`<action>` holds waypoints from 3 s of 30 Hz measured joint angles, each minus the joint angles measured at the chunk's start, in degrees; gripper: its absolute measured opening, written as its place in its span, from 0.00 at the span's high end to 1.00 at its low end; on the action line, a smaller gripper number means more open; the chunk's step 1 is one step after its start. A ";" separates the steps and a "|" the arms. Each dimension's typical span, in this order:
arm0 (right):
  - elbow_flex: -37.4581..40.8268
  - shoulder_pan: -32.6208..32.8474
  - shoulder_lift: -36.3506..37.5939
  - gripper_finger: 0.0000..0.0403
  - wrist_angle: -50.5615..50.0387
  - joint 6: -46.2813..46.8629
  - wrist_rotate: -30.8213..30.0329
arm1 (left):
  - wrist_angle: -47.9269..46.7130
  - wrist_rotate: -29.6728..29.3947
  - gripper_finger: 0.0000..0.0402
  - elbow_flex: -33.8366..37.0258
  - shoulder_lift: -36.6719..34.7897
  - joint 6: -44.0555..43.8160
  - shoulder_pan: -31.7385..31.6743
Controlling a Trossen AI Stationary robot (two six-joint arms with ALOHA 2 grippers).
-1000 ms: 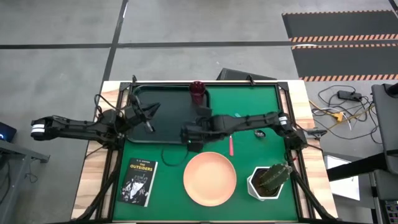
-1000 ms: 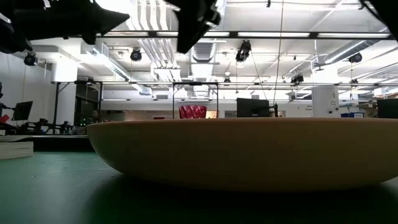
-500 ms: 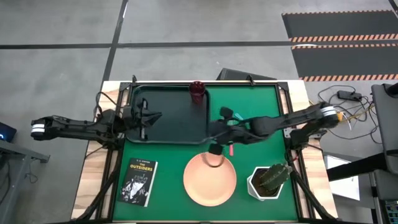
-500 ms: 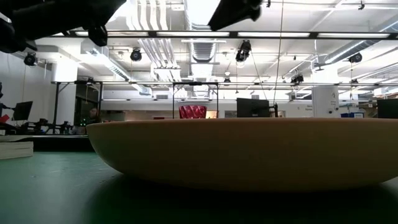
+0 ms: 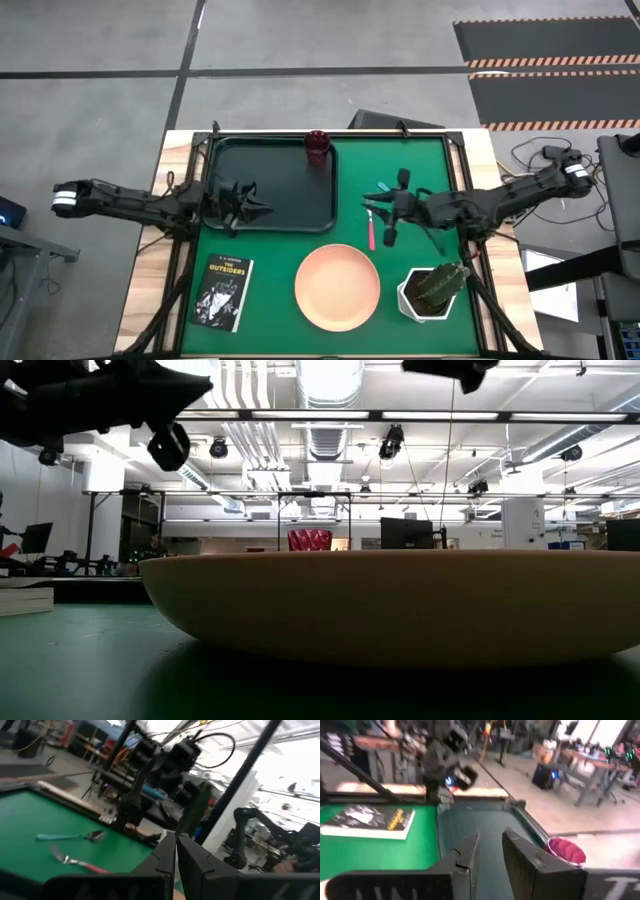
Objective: Pick and place plate/cup/fork/spoon on tray
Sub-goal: Put the orange plate on the left of the black serving tray
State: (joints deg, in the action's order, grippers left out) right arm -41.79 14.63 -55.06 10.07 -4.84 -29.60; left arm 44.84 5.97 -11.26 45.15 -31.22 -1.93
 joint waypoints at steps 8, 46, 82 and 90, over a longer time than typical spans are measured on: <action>8.42 0.80 10.81 0.82 3.06 -2.61 3.94 | -0.63 -6.34 1.00 -7.45 11.28 -1.43 6.44; 13.52 0.74 27.62 0.81 -2.52 -5.19 5.86 | -76.74 -17.83 1.00 -55.85 53.87 -34.22 19.69; 13.62 0.74 27.16 0.83 -3.04 -3.10 6.22 | -58.42 -21.20 0.64 -46.74 59.06 -31.40 20.08; 13.62 0.74 27.16 0.83 -3.49 -3.10 6.16 | -58.47 -20.68 0.90 -47.26 58.20 -31.40 20.25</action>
State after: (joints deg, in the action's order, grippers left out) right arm -28.16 15.38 -27.90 6.58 -7.94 -23.44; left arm -13.64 -14.71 -58.52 103.35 -62.62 18.33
